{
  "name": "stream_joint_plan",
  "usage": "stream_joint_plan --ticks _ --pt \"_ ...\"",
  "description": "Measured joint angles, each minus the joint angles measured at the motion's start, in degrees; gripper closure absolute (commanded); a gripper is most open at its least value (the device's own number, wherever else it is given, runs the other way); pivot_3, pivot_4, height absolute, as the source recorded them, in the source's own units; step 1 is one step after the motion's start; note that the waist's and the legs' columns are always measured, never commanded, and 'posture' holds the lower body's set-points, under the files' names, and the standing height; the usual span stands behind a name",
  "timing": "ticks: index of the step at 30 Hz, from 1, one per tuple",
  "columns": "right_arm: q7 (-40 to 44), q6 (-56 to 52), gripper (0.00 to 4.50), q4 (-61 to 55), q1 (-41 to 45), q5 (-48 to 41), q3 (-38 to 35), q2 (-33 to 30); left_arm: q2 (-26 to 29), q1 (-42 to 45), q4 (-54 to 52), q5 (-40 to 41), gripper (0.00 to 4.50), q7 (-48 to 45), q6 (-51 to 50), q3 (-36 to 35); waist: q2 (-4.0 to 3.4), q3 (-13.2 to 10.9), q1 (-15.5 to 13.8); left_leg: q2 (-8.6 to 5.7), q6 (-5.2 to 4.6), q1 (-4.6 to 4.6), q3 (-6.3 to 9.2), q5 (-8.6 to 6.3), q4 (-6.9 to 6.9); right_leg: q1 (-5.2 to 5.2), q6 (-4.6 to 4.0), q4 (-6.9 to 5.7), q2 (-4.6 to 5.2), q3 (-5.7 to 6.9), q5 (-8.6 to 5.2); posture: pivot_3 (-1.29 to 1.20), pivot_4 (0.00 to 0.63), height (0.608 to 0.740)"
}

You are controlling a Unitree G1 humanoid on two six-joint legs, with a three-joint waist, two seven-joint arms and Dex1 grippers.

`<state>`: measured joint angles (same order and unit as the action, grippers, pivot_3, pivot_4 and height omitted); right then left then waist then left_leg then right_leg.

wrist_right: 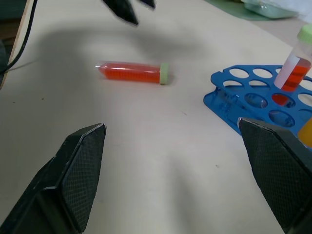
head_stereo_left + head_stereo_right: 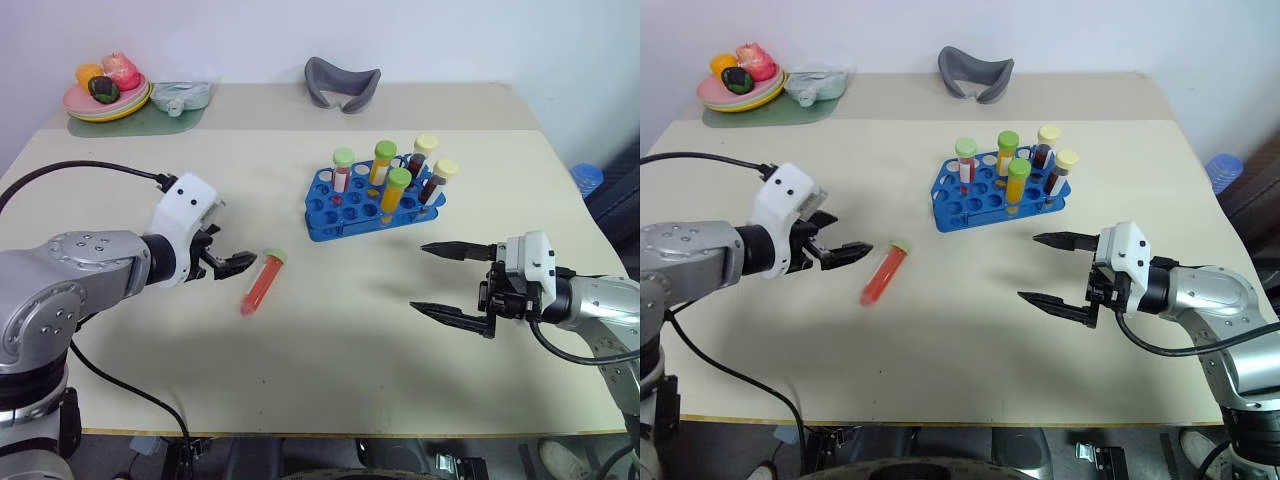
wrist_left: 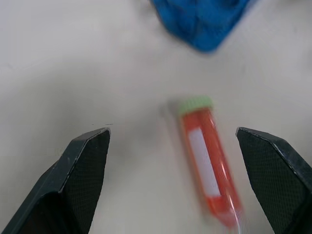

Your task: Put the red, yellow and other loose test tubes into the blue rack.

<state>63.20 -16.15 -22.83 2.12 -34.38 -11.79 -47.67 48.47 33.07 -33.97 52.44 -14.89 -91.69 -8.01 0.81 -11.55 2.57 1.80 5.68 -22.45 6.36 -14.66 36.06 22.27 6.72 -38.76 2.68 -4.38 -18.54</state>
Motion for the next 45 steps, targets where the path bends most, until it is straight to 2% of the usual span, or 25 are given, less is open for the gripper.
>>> stream_joint_plan --ticks 2,8,14,18,20,23,27,30,37,45 --pt "-0.01 0.18 0.07 0.15 -0.04 0.29 -0.01 0.02 0.83 1.69 4.3 3.74 0.26 3.16 -0.34 2.59 0.0 0.0 0.02 0.0 0.0 0.0 0.0 0.0 0.0 0.01 0.0 -0.01 0.0 0.0 0.0 0.0 0.15 0.74" --pt "-0.06 0.19 0.07 0.22 0.03 0.41 0.26 0.32 -1.54 8.6 19.51 16.97 0.26 22.14 -0.33 7.53 0.01 0.0 -0.09 -0.01 0.0 -0.02 0.03 0.0 0.03 0.01 0.01 -0.01 0.02 0.0 0.0 0.0 0.15 0.74" --pt "-0.41 -0.2 0.07 0.13 0.08 0.38 0.25 0.3 -2.23 13.04 29.55 34.93 0.26 40.9 -0.1 12.68 0.01 0.0 -0.08 -0.01 0.01 -0.03 0.04 0.0 0.06 0.04 0.01 -0.08 0.04 0.0 0.0 0.0 0.15 0.74" --pt "-0.7 -0.56 0.07 -0.02 0.03 0.37 0.22 0.26 2.59 15.72 33.7 53.89 0.26 50.19 6.13 21.21 0.01 0.01 0.0 -0.01 0.03 -0.02 0.03 0.01 0.07 0.07 0.01 -0.16 0.05 -0.03 0.0 0.0 0.15 0.74" --pt "-0.94 -0.69 0.07 -0.05 0.03 0.37 0.21 0.26 3.99 16.97 34.62 57.9 0.26 50.45 8.06 23.36 0.01 0.01 -0.1 -0.03 0.1 -0.02 0.03 0.05 0.09 0.07 0.0 -0.17 0.04 -0.02 0.0 0.0 0.15 0.74" --pt "-1.28 -0.94 0.07 -0.61 0.02 0.35 0.2 0.26 6.05 19.75 35.74 59.48 0.26 49.33 8.56 26.08 0.01 0.01 -0.1 -0.04 0.08 -0.02 0.02 0.05 0.09 0.07 0.0 -0.17 0.03 -0.02 0.0 0.0 0.15 0.74" --pt "-1.66 -0.98 0.07 -0.74 0.03 0.34 0.18 0.27 5.98 22.35 36.64 59.58 0.26 51.3 9.82 29.57 0.01 0.01 -0.11 -0.04 0.12 -0.01 0.02 0.07 0.09 0.06 0.0 -0.17 0.03 -0.03 0.0 0.0 0.15 0.74" --pt "-2.19 -1.03 0.07 -0.79 0.03 0.34 0.18 0.31 4.35 22.49 38.58 59.58 0.26 52.63 9.97 31.98 0.01 0.01 -0.07 -0.04 0.18 -0.02 0.02 0.1 0.09 0.07 0.0 -0.17 0.03 -0.03 0.0 0.0 0.15 0.74" --pt "-2.99 -1.41 0.07 -1.86 0.01 0.31 0.18 0.35 -1.54 22.98 42.75 59.58 0.26 57.65 10.19 32.67 0.01 0.02 -0.11 -0.05 0.2 -0.03 0.02 0.11 0.11 0.07 0.0 -0.17 0.04 -0.03 0.0 0.0 0.15 0.74" --pt "-4.09 -2.2 0.07 -2.93 -0.7 0.29 0.09 0.37 -5.08 22.97 45.39 59.59 0.26 64.58 10.95 32.53 0.01 0.02 -0.2 -0.06 0.24 -0.04 0.02 0.14 0.12 0.07 0.01 -0.17 0.04 -0.04 0.0 0.0 0.15 0.74"
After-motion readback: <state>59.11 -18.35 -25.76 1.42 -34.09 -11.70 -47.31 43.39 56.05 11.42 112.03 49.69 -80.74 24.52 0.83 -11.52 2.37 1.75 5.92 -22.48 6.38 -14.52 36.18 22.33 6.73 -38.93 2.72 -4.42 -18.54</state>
